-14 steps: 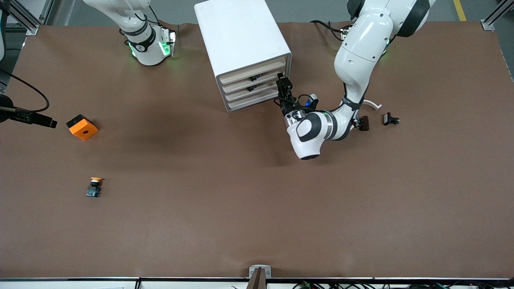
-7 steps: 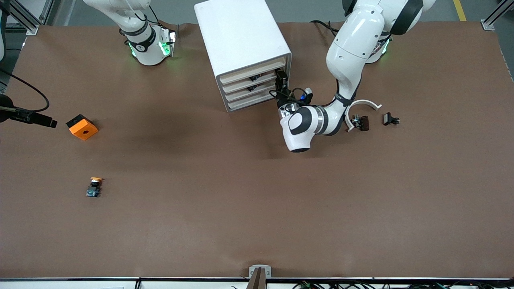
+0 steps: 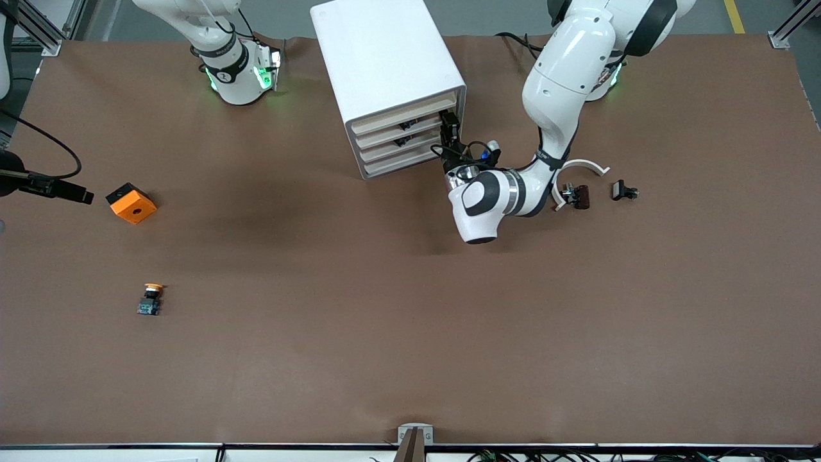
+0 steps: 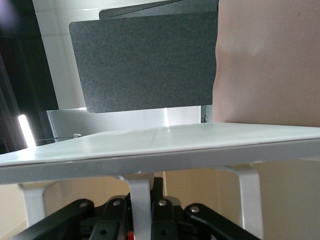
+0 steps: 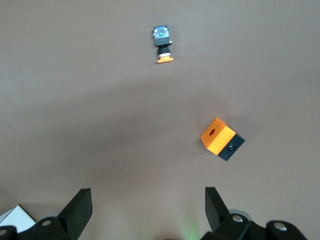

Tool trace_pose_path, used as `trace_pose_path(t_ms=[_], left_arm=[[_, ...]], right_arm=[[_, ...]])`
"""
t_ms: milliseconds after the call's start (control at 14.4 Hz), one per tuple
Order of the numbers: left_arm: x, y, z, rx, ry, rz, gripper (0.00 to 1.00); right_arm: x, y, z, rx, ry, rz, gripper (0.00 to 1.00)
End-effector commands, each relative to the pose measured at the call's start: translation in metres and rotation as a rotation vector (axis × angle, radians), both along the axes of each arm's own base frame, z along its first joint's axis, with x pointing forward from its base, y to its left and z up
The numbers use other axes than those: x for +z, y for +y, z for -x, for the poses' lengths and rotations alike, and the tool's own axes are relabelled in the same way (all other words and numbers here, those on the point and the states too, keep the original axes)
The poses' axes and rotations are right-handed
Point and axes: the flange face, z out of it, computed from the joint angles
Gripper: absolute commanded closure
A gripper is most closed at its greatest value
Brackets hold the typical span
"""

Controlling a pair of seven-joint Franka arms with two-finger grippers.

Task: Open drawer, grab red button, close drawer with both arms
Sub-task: 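Pull the top drawer open with the left gripper while the right gripper reaches in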

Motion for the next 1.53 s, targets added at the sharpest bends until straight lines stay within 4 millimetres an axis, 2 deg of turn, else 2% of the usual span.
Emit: trace_pose_path(t_ms=[0, 139, 279, 557, 766, 1045, 1253, 1462], left_arm=[[0.016, 0.028, -0.05, 0.098, -0.04, 0.028, 1.0], [0.022, 0.037, -0.067, 0.129, -0.056, 0.037, 1.0], [0.024, 0.046, -0.078, 0.154, -0.067, 0.041, 0.98], [0.025, 0.048, -0.08, 0.157, -0.07, 0.041, 0.98], [0.026, 0.056, -0.087, 0.176, -0.071, 0.041, 0.98], [0.03, 0.069, -0.102, 0.238, -0.074, 0.057, 0.98], [0.032, 0.079, -0.115, 0.292, -0.082, 0.07, 0.96], [0.032, 0.087, -0.121, 0.308, -0.085, 0.069, 0.95]], right_arm=[[0.006, 0.026, 0.0, -0.022, 0.002, 0.016, 0.0], [0.005, 0.061, -0.004, -0.079, -0.001, 0.031, 0.0], [0.003, 0.105, -0.007, -0.145, -0.014, 0.055, 0.0], [-0.003, 0.19, -0.009, -0.287, -0.051, 0.034, 0.0], [-0.017, 0.252, -0.007, -0.359, -0.071, 0.047, 0.0], [-0.048, 0.362, 0.012, -0.484, -0.098, 0.073, 0.0], [-0.064, 0.42, 0.029, -0.544, -0.125, 0.065, 0.0], [-0.078, 0.467, 0.045, -0.602, -0.135, 0.066, 0.0]])
